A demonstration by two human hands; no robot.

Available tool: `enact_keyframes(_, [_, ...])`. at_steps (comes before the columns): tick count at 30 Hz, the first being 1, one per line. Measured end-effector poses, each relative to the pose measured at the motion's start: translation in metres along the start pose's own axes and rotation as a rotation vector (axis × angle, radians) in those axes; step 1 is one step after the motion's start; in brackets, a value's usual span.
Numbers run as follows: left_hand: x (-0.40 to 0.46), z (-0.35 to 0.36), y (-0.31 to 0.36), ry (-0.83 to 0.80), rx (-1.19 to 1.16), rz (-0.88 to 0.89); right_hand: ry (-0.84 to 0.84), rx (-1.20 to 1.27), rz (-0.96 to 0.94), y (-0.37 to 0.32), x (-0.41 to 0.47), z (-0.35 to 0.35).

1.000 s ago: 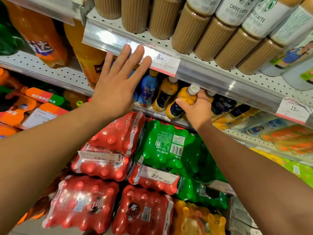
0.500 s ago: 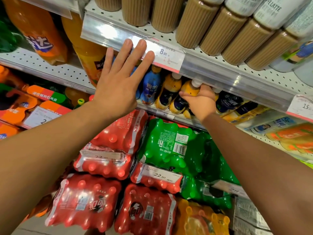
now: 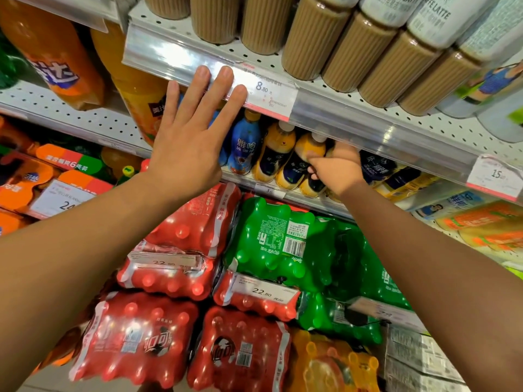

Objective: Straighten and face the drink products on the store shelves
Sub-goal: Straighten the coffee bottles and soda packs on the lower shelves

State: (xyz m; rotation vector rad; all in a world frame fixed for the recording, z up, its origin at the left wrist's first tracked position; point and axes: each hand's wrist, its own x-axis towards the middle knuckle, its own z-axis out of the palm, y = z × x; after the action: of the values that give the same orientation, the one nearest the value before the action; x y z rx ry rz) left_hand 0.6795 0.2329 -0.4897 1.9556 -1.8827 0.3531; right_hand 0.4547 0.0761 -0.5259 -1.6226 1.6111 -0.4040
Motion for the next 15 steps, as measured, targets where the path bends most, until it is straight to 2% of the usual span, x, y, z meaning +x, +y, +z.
enact_keyframes(4, [0.0,0.005,0.004,0.042,-0.006,-0.019,0.287,-0.392,-0.254,0.018,-0.008,-0.035])
enact_keyframes(6, [0.001,0.009,0.008,0.065,-0.031,-0.047,0.304,-0.462,-0.179,0.017,-0.005,-0.045])
enact_keyframes(9, [0.001,0.012,0.008,0.073,-0.037,-0.054,0.227,-0.361,0.019,0.011,0.004,-0.046])
enact_keyframes(12, [0.0,0.013,0.004,0.07,-0.037,-0.04,0.161,-0.208,0.076,0.016,0.008,-0.041])
enact_keyframes(15, [0.0,0.014,0.004,0.076,-0.045,-0.041,0.213,-0.119,0.077,0.021,0.011,-0.041])
